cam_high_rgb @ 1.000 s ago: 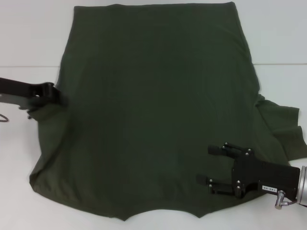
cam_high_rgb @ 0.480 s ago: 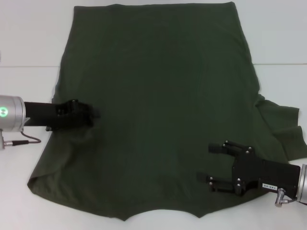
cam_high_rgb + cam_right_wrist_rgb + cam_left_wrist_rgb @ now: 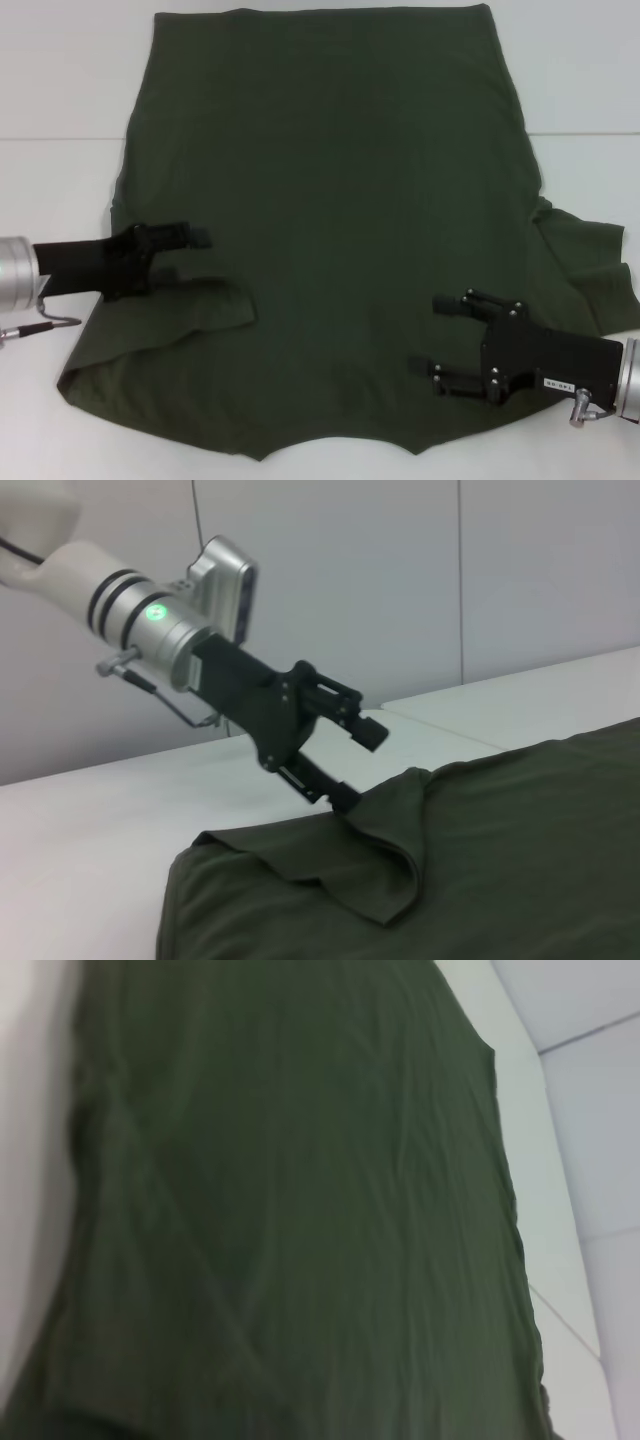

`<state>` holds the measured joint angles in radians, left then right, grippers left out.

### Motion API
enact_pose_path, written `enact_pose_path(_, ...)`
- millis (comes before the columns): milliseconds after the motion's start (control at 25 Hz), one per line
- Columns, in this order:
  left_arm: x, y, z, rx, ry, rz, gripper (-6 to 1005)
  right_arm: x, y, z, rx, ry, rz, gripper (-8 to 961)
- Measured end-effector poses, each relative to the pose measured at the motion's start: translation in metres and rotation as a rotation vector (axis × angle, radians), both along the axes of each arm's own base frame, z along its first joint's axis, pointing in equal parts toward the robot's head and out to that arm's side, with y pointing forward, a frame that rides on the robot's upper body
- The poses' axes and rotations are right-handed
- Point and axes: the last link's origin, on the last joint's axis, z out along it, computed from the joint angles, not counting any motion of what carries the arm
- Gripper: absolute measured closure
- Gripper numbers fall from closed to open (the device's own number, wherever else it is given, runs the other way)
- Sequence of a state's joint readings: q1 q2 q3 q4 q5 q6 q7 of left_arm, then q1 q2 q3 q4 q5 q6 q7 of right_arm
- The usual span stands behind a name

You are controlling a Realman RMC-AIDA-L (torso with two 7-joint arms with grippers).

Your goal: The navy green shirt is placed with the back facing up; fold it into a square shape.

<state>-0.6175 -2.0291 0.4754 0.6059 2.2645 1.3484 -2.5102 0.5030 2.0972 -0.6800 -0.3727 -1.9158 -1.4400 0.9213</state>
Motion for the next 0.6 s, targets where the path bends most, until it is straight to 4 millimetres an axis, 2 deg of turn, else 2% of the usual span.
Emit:
enact_pose_path(240, -0.018, -0.017, -0.004, 0.027, -0.099, 0.127, 168, 0.002, 0.0, 0.001, 0.006, -0.001, -0.009, 68)
enact_pose_path(600, -0.031, -0.013, -0.012, 0.086, -0.081, 0.212, 169, 0.002, 0.0, 0.0, 0.007, -0.002, -0.014, 68)
